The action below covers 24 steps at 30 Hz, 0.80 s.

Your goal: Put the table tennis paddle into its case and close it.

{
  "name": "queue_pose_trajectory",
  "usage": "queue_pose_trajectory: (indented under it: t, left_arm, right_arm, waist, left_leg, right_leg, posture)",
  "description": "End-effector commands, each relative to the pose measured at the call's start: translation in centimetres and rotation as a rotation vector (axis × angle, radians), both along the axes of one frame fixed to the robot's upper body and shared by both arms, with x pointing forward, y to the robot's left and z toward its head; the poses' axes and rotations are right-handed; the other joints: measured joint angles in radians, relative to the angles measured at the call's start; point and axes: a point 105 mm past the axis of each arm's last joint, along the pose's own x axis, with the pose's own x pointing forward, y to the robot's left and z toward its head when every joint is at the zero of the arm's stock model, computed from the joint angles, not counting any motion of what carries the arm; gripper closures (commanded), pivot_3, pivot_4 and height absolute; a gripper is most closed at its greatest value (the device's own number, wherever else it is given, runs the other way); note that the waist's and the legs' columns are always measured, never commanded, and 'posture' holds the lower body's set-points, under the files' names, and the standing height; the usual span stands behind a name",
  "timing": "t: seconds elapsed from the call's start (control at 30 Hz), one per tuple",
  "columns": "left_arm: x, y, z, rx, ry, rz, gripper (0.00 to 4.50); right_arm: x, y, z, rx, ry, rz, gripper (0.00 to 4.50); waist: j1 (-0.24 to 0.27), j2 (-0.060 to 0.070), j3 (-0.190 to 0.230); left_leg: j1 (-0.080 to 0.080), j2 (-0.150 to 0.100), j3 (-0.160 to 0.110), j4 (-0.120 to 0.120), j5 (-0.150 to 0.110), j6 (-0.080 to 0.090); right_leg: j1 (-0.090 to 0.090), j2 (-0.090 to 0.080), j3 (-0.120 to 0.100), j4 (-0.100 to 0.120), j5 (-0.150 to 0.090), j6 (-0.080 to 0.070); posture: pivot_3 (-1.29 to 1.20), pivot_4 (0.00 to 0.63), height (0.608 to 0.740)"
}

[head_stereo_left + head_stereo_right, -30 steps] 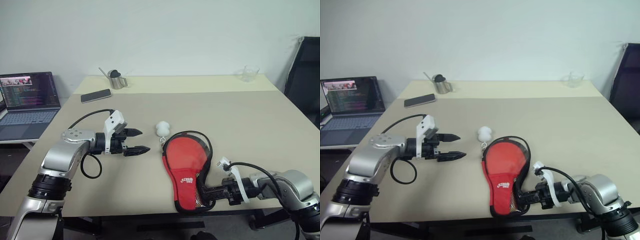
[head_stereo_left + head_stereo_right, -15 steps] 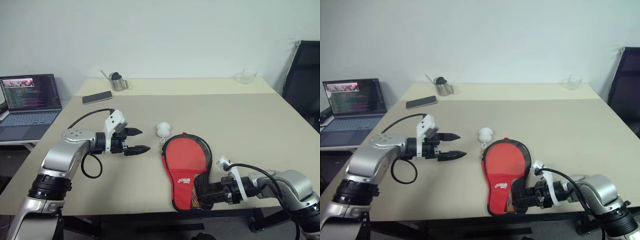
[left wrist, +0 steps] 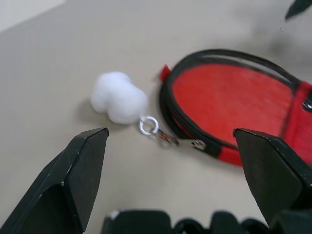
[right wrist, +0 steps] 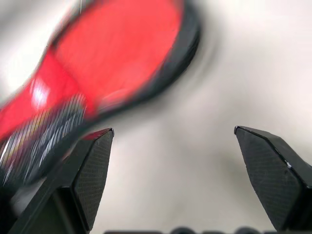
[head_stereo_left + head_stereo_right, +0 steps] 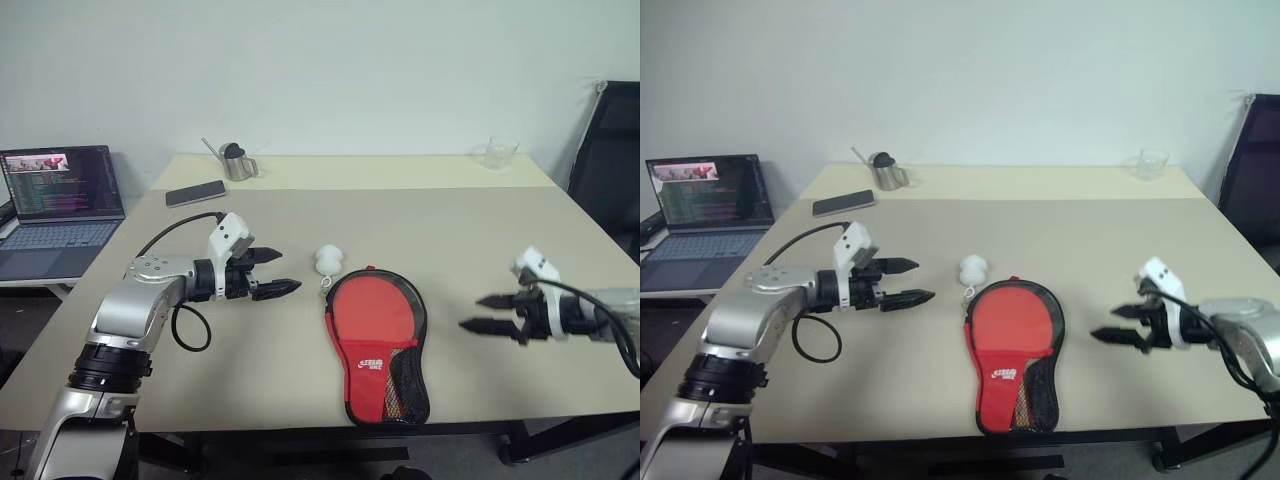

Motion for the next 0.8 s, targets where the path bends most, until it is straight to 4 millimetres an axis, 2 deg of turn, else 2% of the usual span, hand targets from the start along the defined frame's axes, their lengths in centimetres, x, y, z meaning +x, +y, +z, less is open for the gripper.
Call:
queue_pose_trajectory:
  t: [0.03,0.17,0.3,0.4,0.57,0.7,0.8]
  left_arm:
    - [1.5,0.2,2.3,-0.034,-0.080,0.069,0.00]
    - [3.8,-0.3,2.8,-0.061,-0.098,0.164,0.00]
    - [5.7,-1.7,2.4,-0.070,-0.071,0.229,0.00]
    - [6.6,-2.6,1.8,-0.061,-0.043,0.262,0.00]
    - [6.9,-4.6,-0.3,-0.048,0.038,0.249,0.00]
    - [6.8,-6.9,-2.6,-0.027,0.117,0.203,0.00]
    - [6.5,-8.5,-3.4,-0.027,0.136,0.158,0.00]
  right_arm:
    - [1.0,4.1,2.6,0.090,-0.223,0.040,0.14]
    - [2.5,8.4,-0.3,0.079,-0.312,0.018,0.14]
    - [3.7,11.2,-3.9,0.079,-0.313,-0.031,0.14]
    - [4.4,12.1,-5.4,0.087,-0.307,-0.082,0.14]
    - [4.9,13.0,-7.3,0.068,-0.291,-0.116,0.14]
    - [4.7,14.1,-8.5,0.067,-0.265,-0.103,0.14]
    - [4.4,14.7,-8.9,0.071,-0.254,-0.089,0.14]
  waist:
    - [0.000,0.000,0.000]
    - [0.004,0.000,0.000]
    - [0.013,0.000,0.000]
    - [0.016,0.000,0.000]
    - [0.013,0.000,0.000]
    - [0.011,0.000,0.000]
    - [0.007,0.000,0.000]
  left_leg:
    - [0.000,0.000,0.000,0.000,0.000,0.000]
    - [-0.001,0.000,0.000,0.000,0.001,-0.004]
    - [-0.002,-0.002,0.000,0.001,0.001,-0.004]
    - [-0.004,-0.002,0.001,0.001,0.001,-0.004]
    - [-0.004,-0.002,0.001,0.000,0.001,-0.004]
    - [-0.003,-0.002,0.001,0.000,0.001,-0.004]
    - [-0.002,-0.002,0.001,0.000,0.001,-0.004]
  right_leg:
    - [0.000,0.000,0.000,0.000,0.000,0.000]
    - [-0.001,0.000,0.000,0.000,0.000,0.000]
    - [-0.003,0.000,0.000,0.000,0.000,0.000]
    - [-0.005,0.000,0.001,0.000,0.000,0.000]
    - [-0.005,0.000,0.002,0.001,0.000,0.000]
    - [-0.005,0.001,0.002,0.001,0.000,0.000]
    - [-0.004,0.001,0.002,0.002,0.000,0.000]
  posture:
    - [0.00,0.150,0.740]
    - [0.00,0.150,0.740]
    - [0.00,0.150,0.740]
    - [0.00,0.150,0.740]
    - [0.00,0.150,0.740]
    - [0.00,0.150,0.740]
    - [0.00,0.150,0.740]
